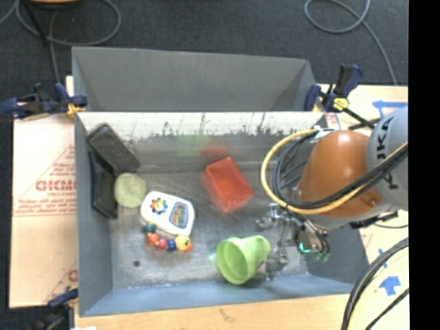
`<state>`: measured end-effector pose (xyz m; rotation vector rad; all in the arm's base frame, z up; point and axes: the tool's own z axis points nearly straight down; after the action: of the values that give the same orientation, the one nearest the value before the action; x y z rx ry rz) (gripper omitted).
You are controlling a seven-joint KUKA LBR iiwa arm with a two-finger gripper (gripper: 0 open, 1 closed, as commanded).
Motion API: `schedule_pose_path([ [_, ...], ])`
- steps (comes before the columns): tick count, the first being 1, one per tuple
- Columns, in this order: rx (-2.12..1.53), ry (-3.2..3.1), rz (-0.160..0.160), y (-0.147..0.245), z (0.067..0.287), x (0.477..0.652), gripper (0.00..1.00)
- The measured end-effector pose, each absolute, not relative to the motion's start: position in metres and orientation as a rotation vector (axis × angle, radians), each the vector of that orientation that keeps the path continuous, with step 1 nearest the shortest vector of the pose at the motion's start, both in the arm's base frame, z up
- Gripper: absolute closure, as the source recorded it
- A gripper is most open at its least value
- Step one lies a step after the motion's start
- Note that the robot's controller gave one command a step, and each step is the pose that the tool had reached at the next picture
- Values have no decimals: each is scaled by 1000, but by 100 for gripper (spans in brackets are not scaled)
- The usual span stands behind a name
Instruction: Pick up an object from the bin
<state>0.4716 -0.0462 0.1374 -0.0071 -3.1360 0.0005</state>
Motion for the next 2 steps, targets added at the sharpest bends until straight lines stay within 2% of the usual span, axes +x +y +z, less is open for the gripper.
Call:
schedule_pose_path([
  [1, -4, -3144, 2, -46, 141, 474, 0],
  [2, 417, -3126, 23, -23, 87, 483, 100],
])
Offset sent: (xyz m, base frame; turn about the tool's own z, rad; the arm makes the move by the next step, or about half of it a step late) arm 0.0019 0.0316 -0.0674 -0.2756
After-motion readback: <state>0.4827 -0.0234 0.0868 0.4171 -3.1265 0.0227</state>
